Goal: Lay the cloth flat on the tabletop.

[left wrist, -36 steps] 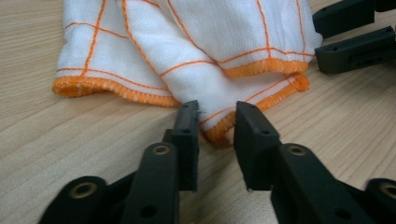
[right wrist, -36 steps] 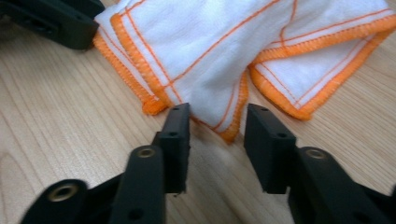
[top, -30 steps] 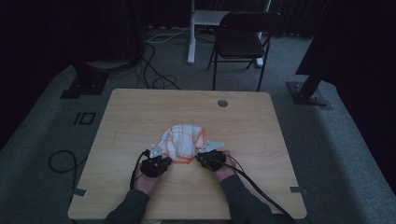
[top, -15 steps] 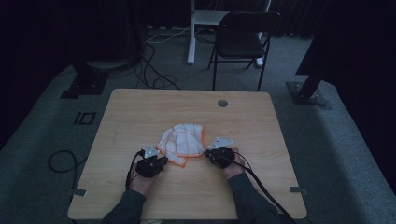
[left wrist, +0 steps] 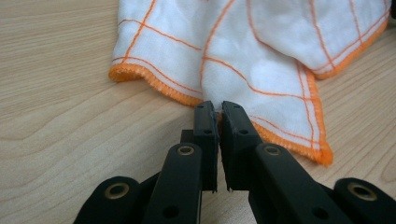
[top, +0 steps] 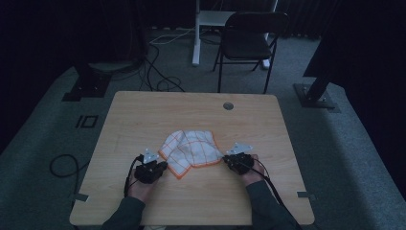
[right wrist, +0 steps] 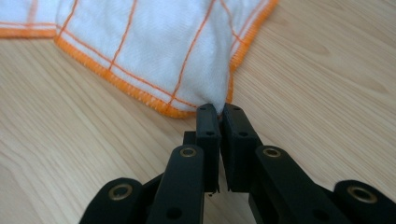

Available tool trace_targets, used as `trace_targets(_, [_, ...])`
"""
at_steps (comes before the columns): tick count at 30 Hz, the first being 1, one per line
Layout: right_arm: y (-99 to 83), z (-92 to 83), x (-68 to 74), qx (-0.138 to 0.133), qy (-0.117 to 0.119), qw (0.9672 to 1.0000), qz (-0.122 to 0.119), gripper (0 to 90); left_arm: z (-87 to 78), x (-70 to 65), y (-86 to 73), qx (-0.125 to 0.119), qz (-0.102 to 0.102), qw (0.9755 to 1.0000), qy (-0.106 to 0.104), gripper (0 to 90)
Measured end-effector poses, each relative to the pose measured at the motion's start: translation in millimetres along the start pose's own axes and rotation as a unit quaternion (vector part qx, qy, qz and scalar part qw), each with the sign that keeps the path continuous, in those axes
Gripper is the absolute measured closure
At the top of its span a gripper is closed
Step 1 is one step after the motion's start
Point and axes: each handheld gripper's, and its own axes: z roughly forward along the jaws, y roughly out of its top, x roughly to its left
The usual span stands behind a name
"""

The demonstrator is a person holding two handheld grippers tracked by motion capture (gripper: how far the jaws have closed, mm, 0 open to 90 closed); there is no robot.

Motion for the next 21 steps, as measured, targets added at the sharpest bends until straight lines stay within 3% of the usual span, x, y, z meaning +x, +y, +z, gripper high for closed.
trace_targets(14, [-14.5,-11.7,-22.5,0.007,-0.031,0.9990,0.031,86.6,-2.3,-5.1,0.6,0.000,0.013,0.9999,-0.008,84.1])
trace_targets(21, [-17.6,-14.0,-27.3,0.009,-0.041,0.9984,0.038,86.6,-7.5,3.6,4.2,-0.014,-0.001,0.9999,0.006,80.3])
